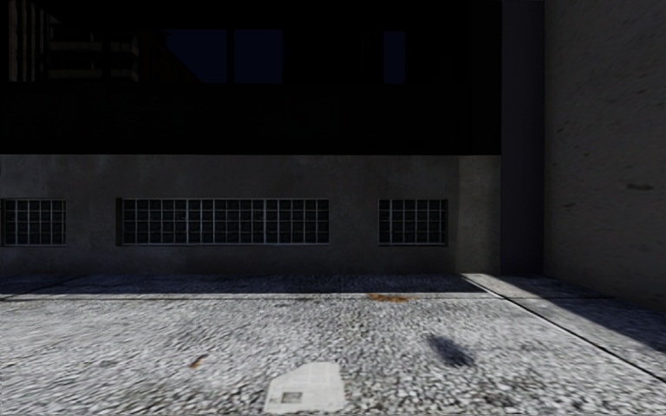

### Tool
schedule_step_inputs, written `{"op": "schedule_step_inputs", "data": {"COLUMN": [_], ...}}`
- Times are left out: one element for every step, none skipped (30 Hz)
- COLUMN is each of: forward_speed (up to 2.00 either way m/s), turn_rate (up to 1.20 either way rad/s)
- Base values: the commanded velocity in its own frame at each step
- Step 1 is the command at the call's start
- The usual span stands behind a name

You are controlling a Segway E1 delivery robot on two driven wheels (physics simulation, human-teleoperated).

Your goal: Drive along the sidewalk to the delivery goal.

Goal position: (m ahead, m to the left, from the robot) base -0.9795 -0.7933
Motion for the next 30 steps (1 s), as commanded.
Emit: {"op": "schedule_step_inputs", "data": {"forward_speed": [0.00,0.00,0.00,0.00,0.00,0.00,0.00,0.00,0.00,0.00,0.00,0.00,0.00,0.00,0.00,0.00,0.00,0.00,0.00,0.00,0.00,0.00,0.00,0.00,0.00,0.00,0.00,0.00,0.00,0.00], "turn_rate": [0.00,0.00,0.00,0.00,0.00,0.00,0.00,0.00,0.00,0.00,0.00,0.00,0.00,0.00,0.00,0.00,0.00,0.00,0.00,0.00,0.00,0.00,0.00,0.00,0.00,0.00,0.00,0.00,0.00,0.00]}}
